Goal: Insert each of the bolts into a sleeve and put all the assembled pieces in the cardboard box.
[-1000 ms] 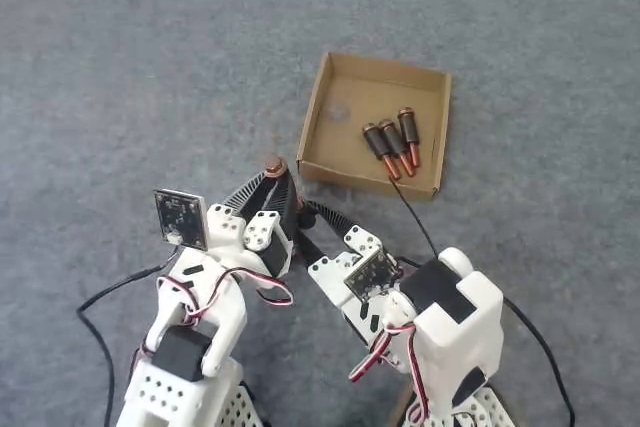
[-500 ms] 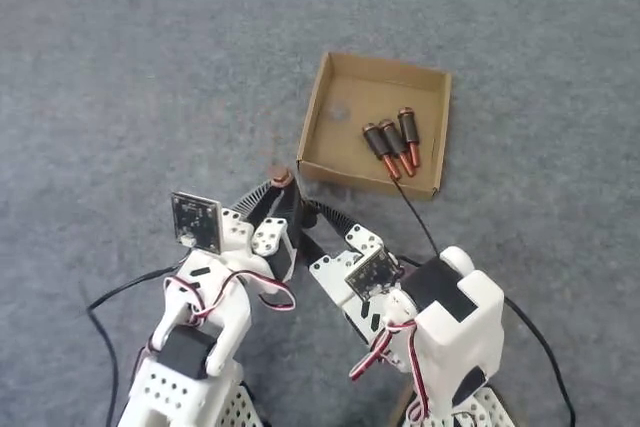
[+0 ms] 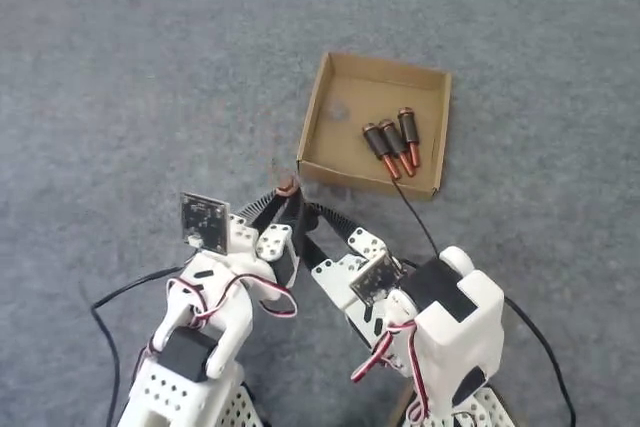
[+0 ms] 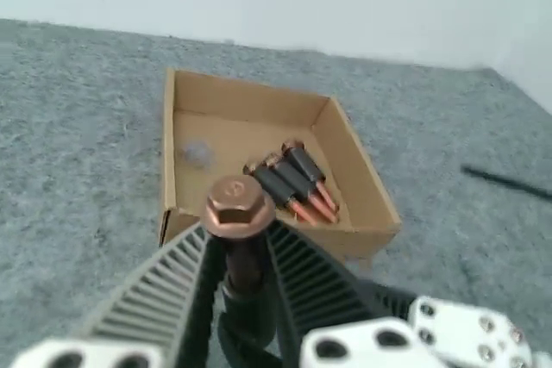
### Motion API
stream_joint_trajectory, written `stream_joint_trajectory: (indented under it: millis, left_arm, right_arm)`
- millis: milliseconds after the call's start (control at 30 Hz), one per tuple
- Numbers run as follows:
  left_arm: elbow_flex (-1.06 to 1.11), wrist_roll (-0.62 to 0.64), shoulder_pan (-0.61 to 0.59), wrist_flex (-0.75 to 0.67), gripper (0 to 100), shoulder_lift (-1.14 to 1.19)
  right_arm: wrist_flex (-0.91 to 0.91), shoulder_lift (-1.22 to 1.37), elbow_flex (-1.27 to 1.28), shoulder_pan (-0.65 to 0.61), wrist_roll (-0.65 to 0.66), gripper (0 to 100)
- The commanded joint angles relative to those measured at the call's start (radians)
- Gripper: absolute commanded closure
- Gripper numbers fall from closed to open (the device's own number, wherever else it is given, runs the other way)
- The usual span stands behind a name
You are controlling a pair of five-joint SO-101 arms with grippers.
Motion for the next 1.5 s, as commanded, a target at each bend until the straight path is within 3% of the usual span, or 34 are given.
stream_joint_trajectory:
  millis: [0, 300, 600, 1133, 1467]
  left_arm:
    - [-0.007, -0.025, 0.012, 0.021, 99, 0.002]
    - [-0.007, -0.025, 0.014, 0.021, 98, 0.002]
    - [-0.007, -0.020, 0.005, 0.026, 79, 0.000]
    - [-0.024, -0.020, -0.002, 0.025, 79, -0.008]
    - [-0.108, 0.051, -0.130, 0.025, 79, -0.008]
  right_arm:
    - [-0.041, -0.093, 0.028, 0.033, 0.006, 99.3]
    - [0.024, -0.150, 0.044, 0.033, -0.057, 99.3]
    - [0.028, -0.145, 0.038, 0.036, -0.057, 99.3]
    - [0.090, -0.143, 0.005, 0.061, -0.057, 99.3]
    - [0.119, -0.143, -0.008, 0.062, -0.055, 99.3]
